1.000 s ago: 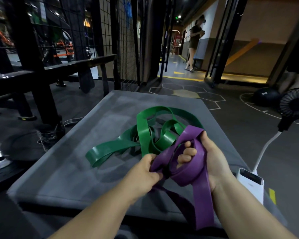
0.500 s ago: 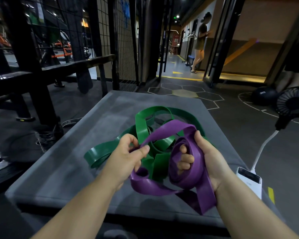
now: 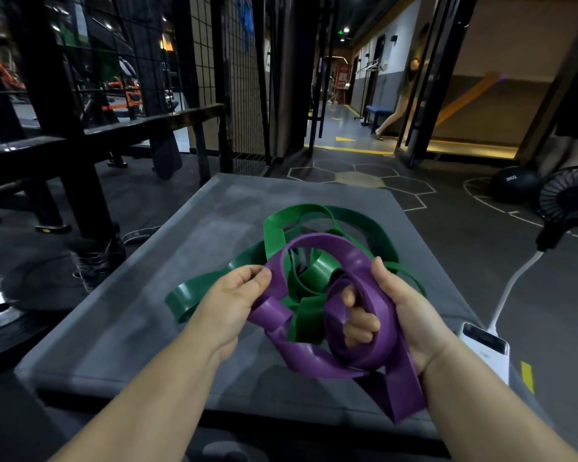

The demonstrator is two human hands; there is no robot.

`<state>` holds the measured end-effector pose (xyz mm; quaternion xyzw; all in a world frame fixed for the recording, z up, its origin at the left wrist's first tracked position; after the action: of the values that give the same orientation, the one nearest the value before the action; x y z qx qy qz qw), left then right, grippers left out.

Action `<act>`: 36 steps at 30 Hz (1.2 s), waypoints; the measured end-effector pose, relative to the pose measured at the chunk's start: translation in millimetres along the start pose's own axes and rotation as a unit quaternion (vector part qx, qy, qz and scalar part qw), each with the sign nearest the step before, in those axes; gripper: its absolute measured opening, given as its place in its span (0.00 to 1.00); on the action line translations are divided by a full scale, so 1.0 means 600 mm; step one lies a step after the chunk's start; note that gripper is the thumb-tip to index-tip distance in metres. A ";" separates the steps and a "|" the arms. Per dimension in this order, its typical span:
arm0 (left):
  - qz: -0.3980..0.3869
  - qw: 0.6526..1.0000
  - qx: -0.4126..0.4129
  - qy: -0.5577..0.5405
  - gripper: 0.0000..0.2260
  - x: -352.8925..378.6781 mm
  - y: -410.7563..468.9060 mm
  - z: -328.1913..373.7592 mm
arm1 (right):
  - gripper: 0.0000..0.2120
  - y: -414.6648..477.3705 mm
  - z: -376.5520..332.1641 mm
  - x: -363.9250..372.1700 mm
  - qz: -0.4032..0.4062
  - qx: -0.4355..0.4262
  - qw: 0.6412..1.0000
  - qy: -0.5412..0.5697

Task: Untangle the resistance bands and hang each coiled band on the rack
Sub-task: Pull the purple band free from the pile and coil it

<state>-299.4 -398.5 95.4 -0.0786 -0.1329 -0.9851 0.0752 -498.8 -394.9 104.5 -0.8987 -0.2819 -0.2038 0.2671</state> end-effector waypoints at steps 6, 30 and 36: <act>0.004 0.997 -0.044 -0.060 0.10 0.000 -0.007 0.008 | 0.28 0.001 0.007 0.007 -0.124 0.017 0.992 -0.027; -0.152 0.968 0.020 0.197 0.07 -0.007 0.004 -0.018 | 0.20 -0.016 0.005 0.020 -0.279 -0.031 0.955 -0.092; -0.175 0.983 -0.054 -0.021 0.09 0.009 -0.005 -0.024 | 0.18 -0.022 -0.013 0.013 -0.299 -0.043 0.951 -0.070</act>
<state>-307.0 -400.1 81.8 -0.0783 -0.0927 -0.9870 -0.1053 -502.9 -387.3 119.2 -0.7957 -0.5467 -0.2233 0.1343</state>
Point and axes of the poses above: each hand's wrist, its own y-axis towards the middle knuckle, its own x-axis out of the palm, z = x × y, the point moved 4 cm from there along y, towards the middle knuckle, and after that the axes turned 14 degrees about x, right-handed, at the moved point
